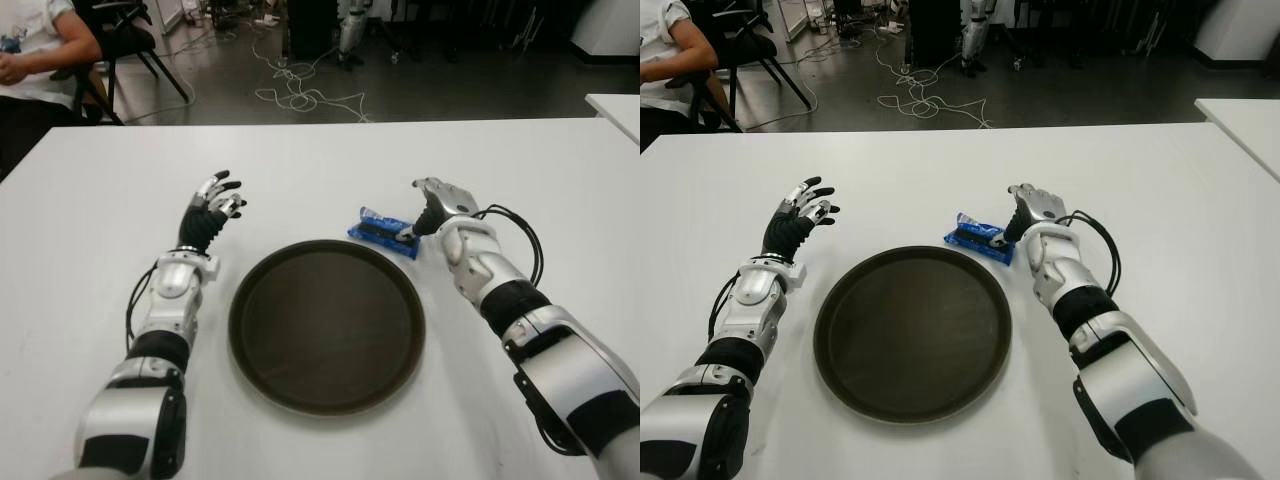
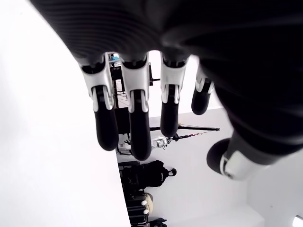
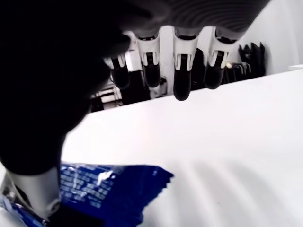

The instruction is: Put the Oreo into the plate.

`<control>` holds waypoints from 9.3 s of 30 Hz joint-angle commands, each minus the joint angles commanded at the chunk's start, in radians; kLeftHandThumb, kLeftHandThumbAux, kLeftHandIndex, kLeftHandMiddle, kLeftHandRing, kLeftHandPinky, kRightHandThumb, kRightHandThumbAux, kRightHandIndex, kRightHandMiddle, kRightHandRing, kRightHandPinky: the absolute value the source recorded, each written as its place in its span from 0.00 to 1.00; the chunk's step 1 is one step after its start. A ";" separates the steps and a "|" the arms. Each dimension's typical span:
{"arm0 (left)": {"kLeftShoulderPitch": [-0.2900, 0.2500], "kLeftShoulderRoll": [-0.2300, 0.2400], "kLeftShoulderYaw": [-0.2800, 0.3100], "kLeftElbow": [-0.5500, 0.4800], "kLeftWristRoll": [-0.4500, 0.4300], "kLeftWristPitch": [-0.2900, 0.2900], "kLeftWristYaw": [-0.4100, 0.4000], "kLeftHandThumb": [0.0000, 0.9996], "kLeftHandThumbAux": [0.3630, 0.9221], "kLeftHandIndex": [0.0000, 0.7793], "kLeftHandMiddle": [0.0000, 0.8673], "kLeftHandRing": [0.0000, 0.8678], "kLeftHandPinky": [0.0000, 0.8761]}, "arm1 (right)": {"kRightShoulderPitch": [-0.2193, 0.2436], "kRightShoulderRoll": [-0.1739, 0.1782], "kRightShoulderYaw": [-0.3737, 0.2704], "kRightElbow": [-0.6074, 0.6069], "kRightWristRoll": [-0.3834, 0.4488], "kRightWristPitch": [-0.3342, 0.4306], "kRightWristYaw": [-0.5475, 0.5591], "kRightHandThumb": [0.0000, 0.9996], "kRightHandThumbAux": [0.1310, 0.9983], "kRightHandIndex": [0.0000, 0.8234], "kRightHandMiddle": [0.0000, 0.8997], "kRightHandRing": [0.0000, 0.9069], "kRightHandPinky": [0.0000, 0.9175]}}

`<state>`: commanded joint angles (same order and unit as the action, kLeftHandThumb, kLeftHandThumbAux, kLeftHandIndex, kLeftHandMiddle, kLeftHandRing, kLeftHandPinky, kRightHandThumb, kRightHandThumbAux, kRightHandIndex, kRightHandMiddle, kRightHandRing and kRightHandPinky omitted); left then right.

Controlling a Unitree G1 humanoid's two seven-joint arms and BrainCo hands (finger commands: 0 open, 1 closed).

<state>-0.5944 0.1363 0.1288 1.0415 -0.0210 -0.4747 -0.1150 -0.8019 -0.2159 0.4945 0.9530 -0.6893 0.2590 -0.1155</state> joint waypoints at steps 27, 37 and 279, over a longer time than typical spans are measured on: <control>0.000 -0.001 0.001 0.000 0.001 -0.007 -0.005 0.75 0.46 0.18 0.25 0.37 0.37 | -0.029 0.014 0.001 0.061 0.015 0.038 0.003 0.00 0.65 0.15 0.14 0.15 0.14; -0.001 -0.003 0.004 0.005 -0.002 -0.013 -0.004 0.75 0.44 0.19 0.26 0.38 0.39 | -0.035 0.014 0.003 0.096 0.012 0.013 -0.027 0.00 0.66 0.16 0.15 0.15 0.13; 0.026 -0.005 -0.026 -0.084 0.004 0.070 0.006 1.00 0.51 0.19 0.25 0.52 0.40 | -0.002 0.052 0.097 0.209 0.005 -0.220 -0.027 0.00 0.73 0.36 0.34 0.39 0.38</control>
<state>-0.5687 0.1312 0.1033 0.9576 -0.0174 -0.4052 -0.1088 -0.8037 -0.1642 0.5912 1.1616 -0.6840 0.0394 -0.1424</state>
